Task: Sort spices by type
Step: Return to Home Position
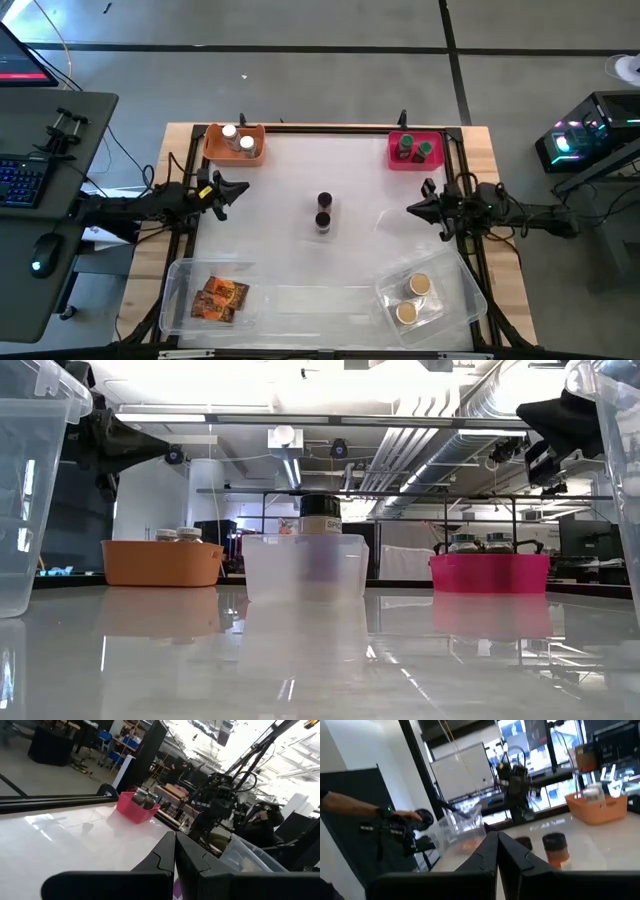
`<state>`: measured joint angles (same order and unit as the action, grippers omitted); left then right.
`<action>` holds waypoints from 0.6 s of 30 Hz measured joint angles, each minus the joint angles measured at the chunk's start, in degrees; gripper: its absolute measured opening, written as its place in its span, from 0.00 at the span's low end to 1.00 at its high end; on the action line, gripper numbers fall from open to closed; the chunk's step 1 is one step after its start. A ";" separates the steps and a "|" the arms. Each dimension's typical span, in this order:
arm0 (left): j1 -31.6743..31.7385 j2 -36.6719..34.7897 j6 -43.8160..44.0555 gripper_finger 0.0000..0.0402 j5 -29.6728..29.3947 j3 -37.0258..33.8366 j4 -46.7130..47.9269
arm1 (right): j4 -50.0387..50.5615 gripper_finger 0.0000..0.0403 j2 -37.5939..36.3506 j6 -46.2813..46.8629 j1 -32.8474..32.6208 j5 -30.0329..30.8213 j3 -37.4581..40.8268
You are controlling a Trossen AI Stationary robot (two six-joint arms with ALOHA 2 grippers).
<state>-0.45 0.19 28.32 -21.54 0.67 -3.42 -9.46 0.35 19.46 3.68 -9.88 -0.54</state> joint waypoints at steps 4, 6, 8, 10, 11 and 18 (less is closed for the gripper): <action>0.00 0.00 0.00 0.00 -0.02 0.00 0.00 | 1.69 0.00 1.02 0.00 0.02 0.06 0.00; 0.00 0.00 0.00 0.00 0.00 0.00 0.02 | 2.66 0.00 1.10 0.00 0.02 0.06 0.00; 0.00 0.00 0.00 0.00 -0.01 0.00 0.02 | 3.91 0.00 1.10 0.00 0.02 0.10 0.00; 0.00 0.00 0.00 0.00 -0.02 0.00 0.02 | 4.84 0.00 1.10 0.00 0.02 0.10 0.00; 0.00 0.00 0.00 0.00 -0.02 0.00 0.02 | 5.22 0.00 1.10 0.00 0.02 0.10 0.00; 0.04 0.00 0.00 0.00 -0.02 0.00 0.02 | 7.14 0.00 1.15 0.00 0.02 0.14 0.00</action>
<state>-0.40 0.19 28.32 -21.56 0.67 -3.40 -2.33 1.50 19.46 3.70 -9.74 -0.54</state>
